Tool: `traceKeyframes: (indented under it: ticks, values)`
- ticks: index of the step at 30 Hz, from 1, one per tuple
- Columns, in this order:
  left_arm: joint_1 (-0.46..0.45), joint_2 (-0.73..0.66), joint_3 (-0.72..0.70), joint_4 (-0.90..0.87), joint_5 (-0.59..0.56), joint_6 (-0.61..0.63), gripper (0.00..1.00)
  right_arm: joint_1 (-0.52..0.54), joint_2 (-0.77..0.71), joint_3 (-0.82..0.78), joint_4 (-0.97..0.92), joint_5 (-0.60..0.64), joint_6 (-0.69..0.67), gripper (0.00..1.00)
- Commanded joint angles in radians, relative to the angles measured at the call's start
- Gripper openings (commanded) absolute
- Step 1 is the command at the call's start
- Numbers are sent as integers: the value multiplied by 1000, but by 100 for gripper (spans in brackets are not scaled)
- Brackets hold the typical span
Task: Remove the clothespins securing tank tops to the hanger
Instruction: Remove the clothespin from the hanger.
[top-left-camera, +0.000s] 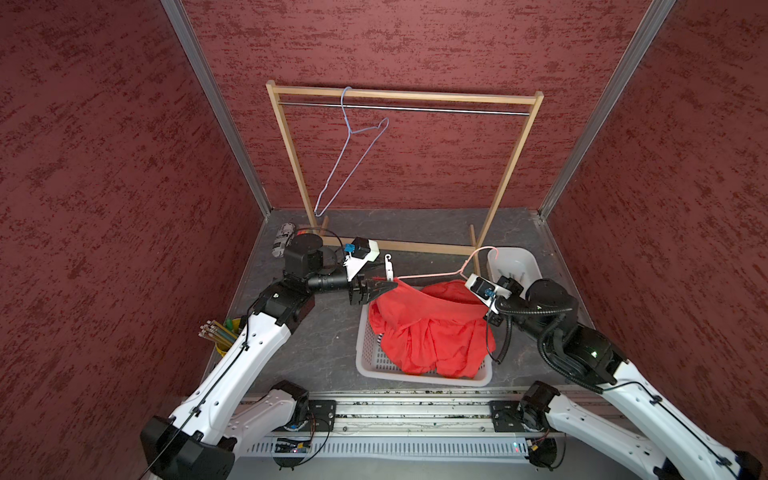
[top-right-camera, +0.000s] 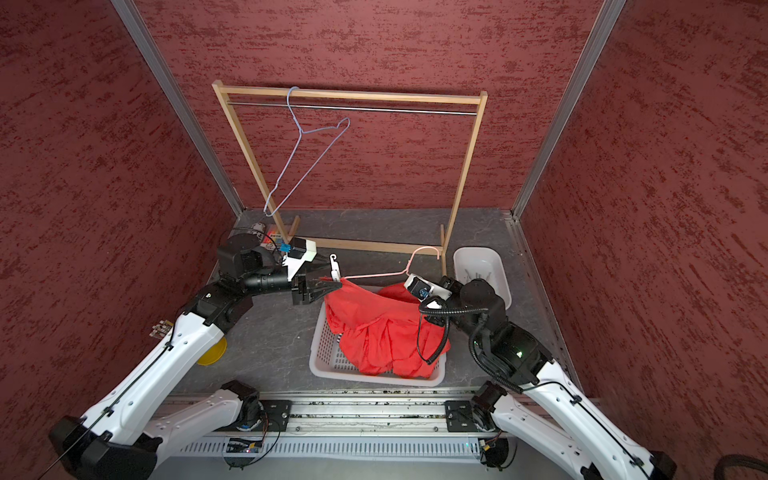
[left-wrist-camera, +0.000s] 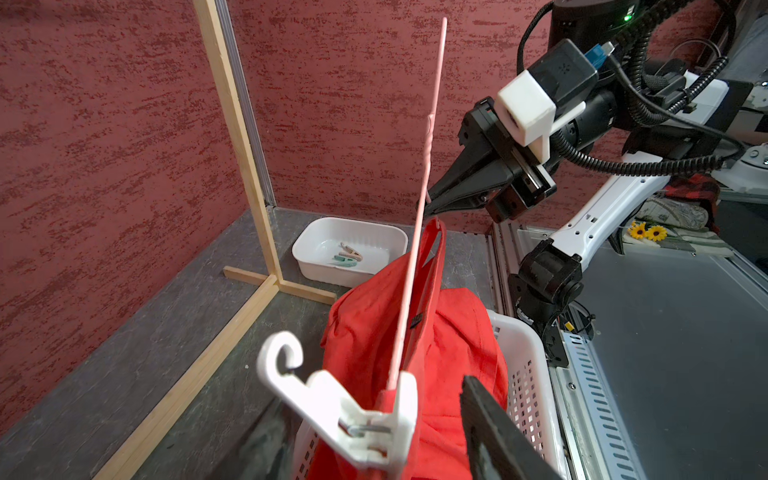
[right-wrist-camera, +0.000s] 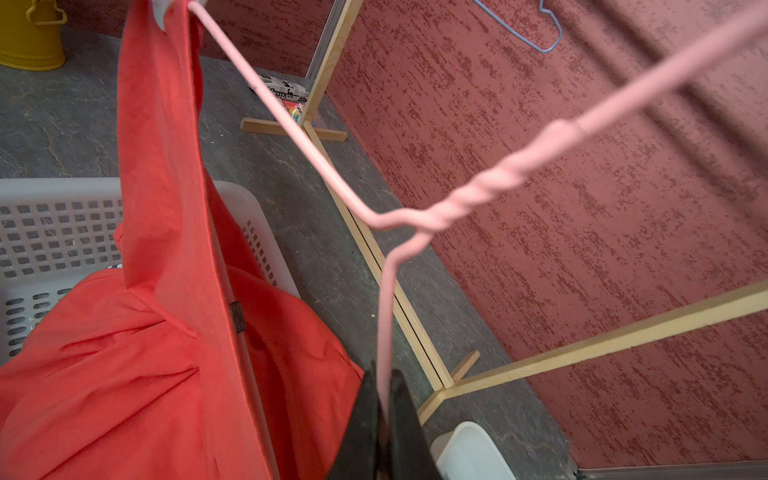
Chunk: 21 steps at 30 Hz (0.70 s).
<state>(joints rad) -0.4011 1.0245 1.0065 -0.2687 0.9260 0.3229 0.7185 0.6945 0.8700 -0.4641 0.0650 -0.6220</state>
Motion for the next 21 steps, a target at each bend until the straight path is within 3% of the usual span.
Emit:
traceKeyframes:
  ticks: [1, 12, 21]
  values:
    - [-12, 13, 35, 17, 8, 15, 56, 9, -12, -3, 51, 16, -1, 0]
    - [-13, -10, 16, 65, 2, 0, 43, 9, -13, -12, 41, 18, 8, 0]
    - [-13, 20, 38, 9, 30, 20, 13, 9, -26, -12, 54, 35, 13, 0]
